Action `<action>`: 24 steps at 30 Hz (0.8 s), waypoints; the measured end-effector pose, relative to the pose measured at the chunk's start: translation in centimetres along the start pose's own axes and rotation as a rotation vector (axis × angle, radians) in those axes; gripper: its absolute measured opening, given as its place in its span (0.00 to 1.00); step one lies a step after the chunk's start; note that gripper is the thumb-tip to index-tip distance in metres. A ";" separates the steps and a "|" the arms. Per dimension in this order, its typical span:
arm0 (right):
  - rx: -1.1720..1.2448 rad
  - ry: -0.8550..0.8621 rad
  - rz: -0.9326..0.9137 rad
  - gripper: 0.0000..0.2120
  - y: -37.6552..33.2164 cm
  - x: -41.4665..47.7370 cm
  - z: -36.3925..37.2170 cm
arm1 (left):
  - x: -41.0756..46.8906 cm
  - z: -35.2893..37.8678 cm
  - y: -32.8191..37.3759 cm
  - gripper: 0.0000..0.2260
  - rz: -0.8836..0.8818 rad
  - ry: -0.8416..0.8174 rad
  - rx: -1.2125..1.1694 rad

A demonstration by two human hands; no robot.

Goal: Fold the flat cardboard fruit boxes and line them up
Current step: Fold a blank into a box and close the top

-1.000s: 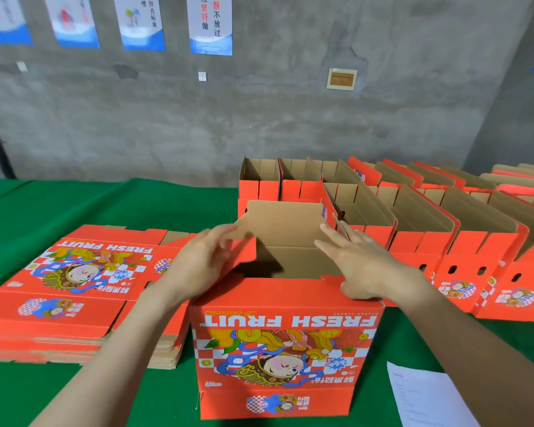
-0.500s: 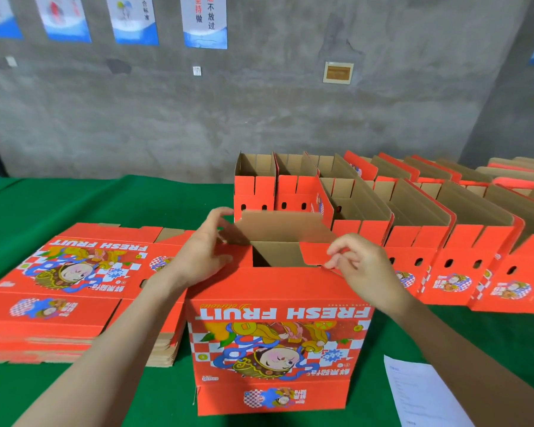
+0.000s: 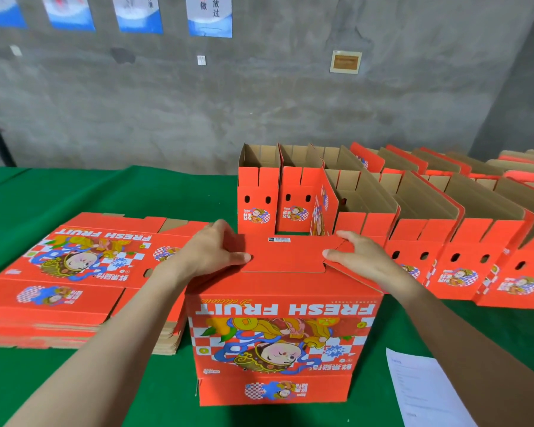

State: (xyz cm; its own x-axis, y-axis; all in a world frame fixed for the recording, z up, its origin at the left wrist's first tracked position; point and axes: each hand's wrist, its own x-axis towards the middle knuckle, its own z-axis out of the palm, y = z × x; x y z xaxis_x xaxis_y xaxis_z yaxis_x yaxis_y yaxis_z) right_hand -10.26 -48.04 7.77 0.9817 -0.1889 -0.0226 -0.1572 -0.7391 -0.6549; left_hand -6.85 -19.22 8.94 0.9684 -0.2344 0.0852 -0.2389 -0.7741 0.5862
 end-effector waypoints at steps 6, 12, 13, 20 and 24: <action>-0.138 -0.009 0.016 0.34 -0.5 -0.1 -0.1 | 0.4 0.9 0.8 0.42 -0.066 -0.037 0.275; -0.248 0.019 0.006 0.34 -0.9 -0.5 0.5 | 0.5 1.3 1.1 0.39 -0.082 -0.055 0.383; -0.257 0.026 0.005 0.34 -1.0 -0.5 0.7 | 0.4 1.4 1.2 0.39 -0.083 -0.050 0.395; -0.263 0.060 -0.003 0.34 -0.8 -0.4 1.0 | 0.5 1.7 0.9 0.37 -0.064 -0.016 0.421; -0.209 0.051 -0.025 0.32 -0.2 -0.5 0.8 | 0.3 1.1 0.4 0.35 0.001 0.024 0.204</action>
State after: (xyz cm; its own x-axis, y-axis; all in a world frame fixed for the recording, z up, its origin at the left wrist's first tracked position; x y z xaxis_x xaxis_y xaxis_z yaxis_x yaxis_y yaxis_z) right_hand -10.61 -47.33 7.29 0.9798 -0.1970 0.0337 -0.1565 -0.8613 -0.4834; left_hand -6.71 -20.22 8.29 0.9689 -0.2235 0.1062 -0.2475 -0.8775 0.4107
